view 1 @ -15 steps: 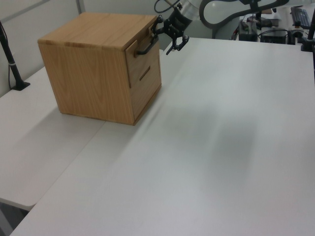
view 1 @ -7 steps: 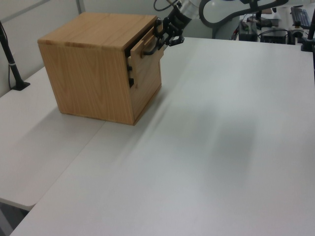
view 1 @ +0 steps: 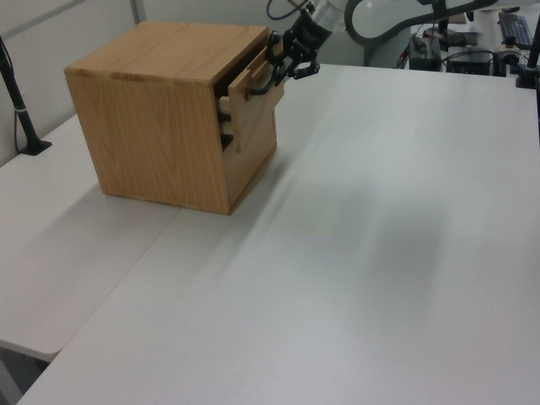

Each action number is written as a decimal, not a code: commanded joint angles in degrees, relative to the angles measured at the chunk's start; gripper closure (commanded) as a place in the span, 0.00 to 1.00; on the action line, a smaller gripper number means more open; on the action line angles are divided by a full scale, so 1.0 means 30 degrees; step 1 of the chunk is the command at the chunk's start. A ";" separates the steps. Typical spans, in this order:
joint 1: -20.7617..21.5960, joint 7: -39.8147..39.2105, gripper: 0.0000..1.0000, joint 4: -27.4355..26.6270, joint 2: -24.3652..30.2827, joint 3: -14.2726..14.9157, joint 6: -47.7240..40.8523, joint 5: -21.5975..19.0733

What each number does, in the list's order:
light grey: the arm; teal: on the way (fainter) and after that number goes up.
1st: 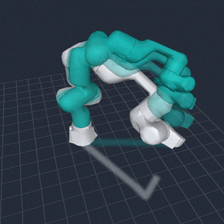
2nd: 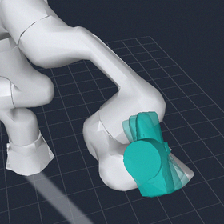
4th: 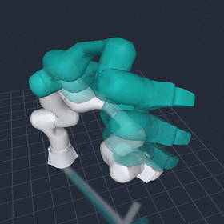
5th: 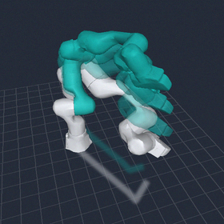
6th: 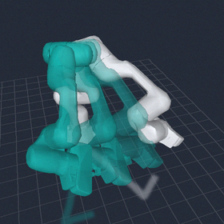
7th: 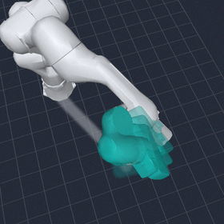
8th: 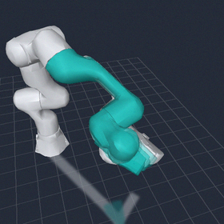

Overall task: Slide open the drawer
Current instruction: 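Pull the handle outward, sliding the upper drawer out of the cabinet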

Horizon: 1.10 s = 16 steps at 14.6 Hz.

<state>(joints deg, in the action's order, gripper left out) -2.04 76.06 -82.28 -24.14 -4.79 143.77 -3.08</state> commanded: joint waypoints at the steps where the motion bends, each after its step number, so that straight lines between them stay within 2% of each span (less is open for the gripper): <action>1: 0.0035 -0.1326 1.00 -0.1722 0.2362 0.0014 -0.2245 0.0176; 6: -0.0140 -0.2439 1.00 -0.1722 0.2861 0.0014 -0.4970 0.0147; 13: -0.0404 -0.5833 1.00 -0.1926 0.4530 0.0014 -0.9831 0.0059; 16: -0.0579 -0.6220 1.00 -0.2306 0.4941 0.0014 -1.0539 0.0029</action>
<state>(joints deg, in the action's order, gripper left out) -3.51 64.58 -86.12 -14.18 -4.49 117.04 -3.11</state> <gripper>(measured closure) 0.863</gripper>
